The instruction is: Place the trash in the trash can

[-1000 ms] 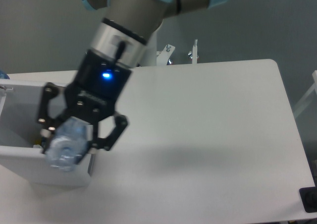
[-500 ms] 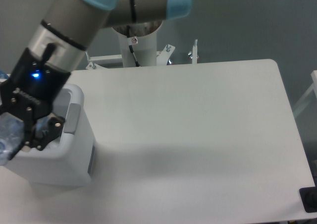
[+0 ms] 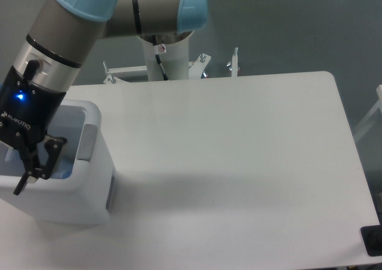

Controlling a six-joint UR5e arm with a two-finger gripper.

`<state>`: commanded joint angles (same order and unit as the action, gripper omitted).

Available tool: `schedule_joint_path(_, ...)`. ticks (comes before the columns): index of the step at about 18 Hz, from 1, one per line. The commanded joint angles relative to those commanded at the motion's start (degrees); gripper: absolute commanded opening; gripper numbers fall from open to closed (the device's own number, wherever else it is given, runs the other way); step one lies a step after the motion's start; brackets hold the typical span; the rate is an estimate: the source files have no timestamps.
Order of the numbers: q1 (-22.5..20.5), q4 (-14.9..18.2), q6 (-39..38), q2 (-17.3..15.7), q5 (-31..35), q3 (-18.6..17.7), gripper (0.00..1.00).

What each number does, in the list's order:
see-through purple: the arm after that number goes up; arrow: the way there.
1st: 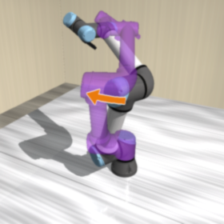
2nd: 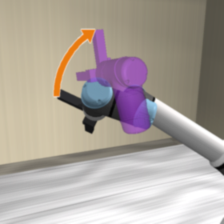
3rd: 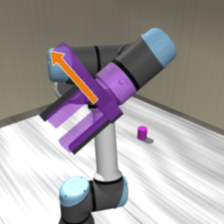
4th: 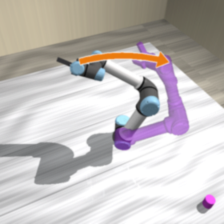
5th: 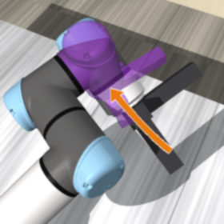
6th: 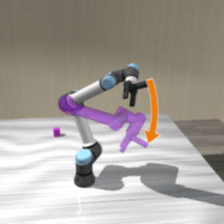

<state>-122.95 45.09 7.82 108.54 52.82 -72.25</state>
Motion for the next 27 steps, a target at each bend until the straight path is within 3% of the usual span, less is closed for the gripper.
schedule_joint_path(7,-13.1,0.1,4.3,1.8,0.0,-0.3,1.0)
schedule_joint_path(15,-22.8,0.3,12.1,7.1,1.7,-1.7,1.0)
schedule_joint_path(18,-23.7,0.4,16.5,8.3,5.4,-2.7,1.0)
schedule_joint_path(24,-23.7,0.9,28.2,10.1,20.5,-3.2,1.0)
schedule_joint_path(27,-23.8,2.8,32.6,10.6,26.1,-2.9,1.0)
